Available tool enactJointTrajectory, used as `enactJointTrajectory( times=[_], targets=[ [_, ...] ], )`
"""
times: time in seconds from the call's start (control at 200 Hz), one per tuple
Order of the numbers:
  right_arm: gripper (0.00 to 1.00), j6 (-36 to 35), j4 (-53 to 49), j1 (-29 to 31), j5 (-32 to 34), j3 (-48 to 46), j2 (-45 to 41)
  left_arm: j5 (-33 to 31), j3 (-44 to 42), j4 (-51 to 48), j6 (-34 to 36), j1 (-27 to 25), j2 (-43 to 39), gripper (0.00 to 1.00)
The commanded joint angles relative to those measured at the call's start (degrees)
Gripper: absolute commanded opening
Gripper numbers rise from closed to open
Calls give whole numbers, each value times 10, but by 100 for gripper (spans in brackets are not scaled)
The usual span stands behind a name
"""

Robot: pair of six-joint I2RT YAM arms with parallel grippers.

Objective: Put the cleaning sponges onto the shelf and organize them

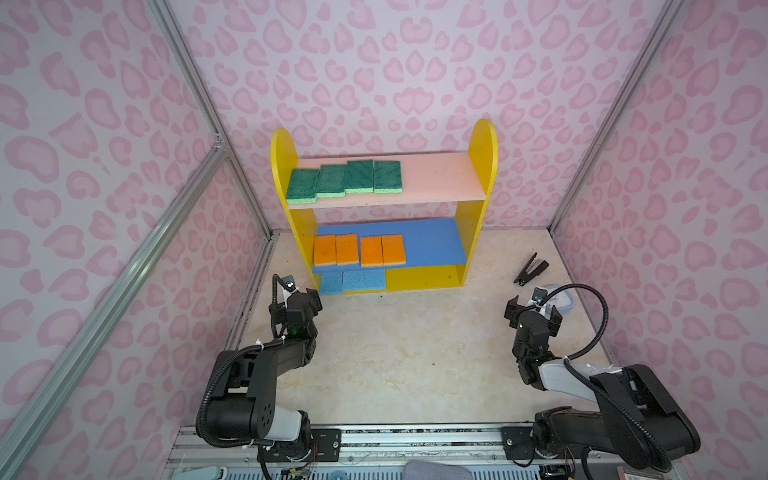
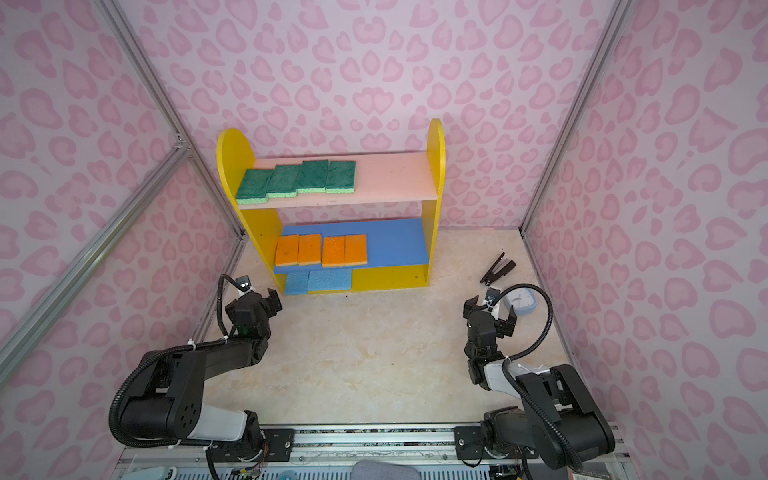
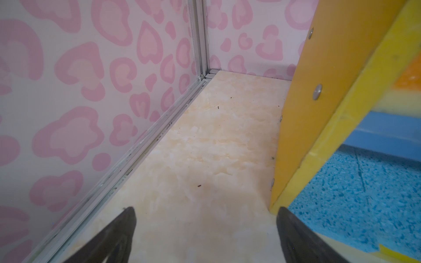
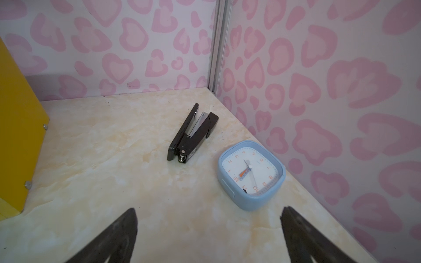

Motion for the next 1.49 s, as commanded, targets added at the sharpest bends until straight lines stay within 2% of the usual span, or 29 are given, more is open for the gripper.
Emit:
enactJointTrajectory(
  times=[0.0,0.18,0.3,0.36,0.4,0.445,0.565,0.655,0.745,0.79,0.885,0.97,1.07,1.18,1.345,1.49],
  targets=[
    [99,-49,122,2,-4,-14,32,27,-28,75,1,-1,-15,97],
    [99,-97,352,23,10,-52,153,20,-44,105,8,-10,-19,97],
    [99,-101,317,27,0,-44,140,66,-45,117,16,-3,-3,98],
    [99,-100,302,30,-6,-52,124,55,-68,186,15,-2,19,98],
    [99,-107,309,35,-11,-58,127,56,-63,161,22,-9,12,100],
    [99,-121,355,46,-1,-63,150,54,-64,179,25,-10,19,98],
    [99,-123,355,47,-5,-65,149,55,-63,168,23,-10,15,98],
    [99,-117,353,32,-39,-66,150,62,-54,155,20,-5,19,98],
    [99,-90,307,-13,-126,-51,153,80,-50,145,12,6,17,98],
    [99,-78,290,-15,-104,-34,160,80,-49,143,12,7,17,97],
    [99,-63,241,-29,-110,-7,158,83,-48,141,11,8,17,97],
    [99,-29,115,-53,-123,45,140,88,-47,139,11,9,17,98],
    [99,4,6,-105,-214,75,113,90,-46,135,10,12,17,98],
    [99,-4,62,-105,-218,61,128,91,-46,136,9,12,17,97],
    [99,0,17,-104,-216,71,115,93,-50,141,10,12,15,97],
    [99,-5,23,-104,-224,69,116,93,-50,142,11,12,15,98]
  ],
)
